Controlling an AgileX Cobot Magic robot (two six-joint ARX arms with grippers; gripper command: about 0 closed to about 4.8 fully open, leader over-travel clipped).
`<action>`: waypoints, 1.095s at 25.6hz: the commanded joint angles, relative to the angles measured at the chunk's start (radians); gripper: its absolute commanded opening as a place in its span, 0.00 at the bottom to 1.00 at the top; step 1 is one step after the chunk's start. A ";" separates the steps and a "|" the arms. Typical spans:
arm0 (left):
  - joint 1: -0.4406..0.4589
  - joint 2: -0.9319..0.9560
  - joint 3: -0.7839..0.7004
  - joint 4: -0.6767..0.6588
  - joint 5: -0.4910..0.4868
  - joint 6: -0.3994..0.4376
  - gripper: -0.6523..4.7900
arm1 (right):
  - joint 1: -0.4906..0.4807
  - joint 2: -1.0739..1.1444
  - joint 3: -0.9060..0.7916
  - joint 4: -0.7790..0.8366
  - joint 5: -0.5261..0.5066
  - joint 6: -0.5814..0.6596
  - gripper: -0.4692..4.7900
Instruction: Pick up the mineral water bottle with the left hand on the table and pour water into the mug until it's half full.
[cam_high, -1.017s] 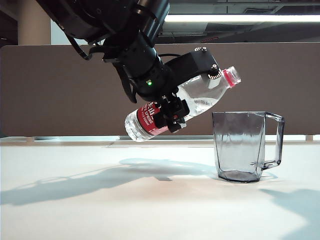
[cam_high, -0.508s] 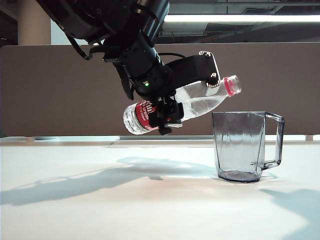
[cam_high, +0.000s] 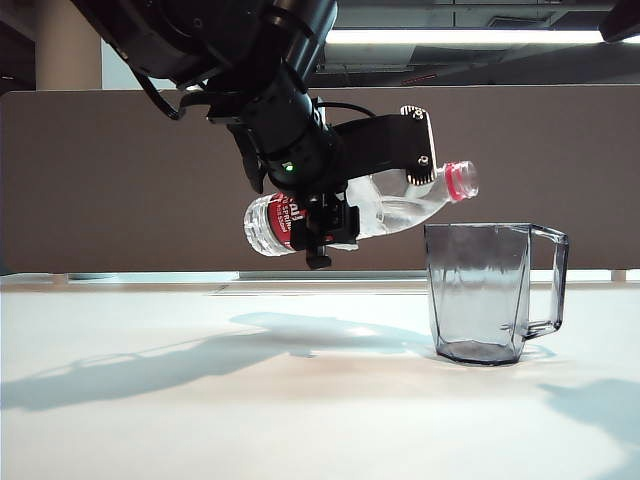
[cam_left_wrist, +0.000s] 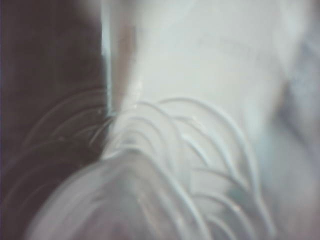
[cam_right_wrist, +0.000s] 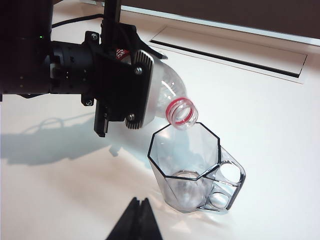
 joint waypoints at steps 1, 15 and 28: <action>-0.003 -0.015 0.011 0.060 -0.007 0.020 0.58 | 0.000 -0.001 0.008 0.010 -0.002 -0.003 0.09; -0.003 -0.015 0.011 0.062 -0.032 0.067 0.58 | 0.000 -0.001 0.008 -0.015 -0.002 -0.003 0.09; -0.003 -0.015 0.011 0.065 -0.049 0.117 0.58 | 0.000 -0.002 0.008 -0.021 -0.002 -0.003 0.09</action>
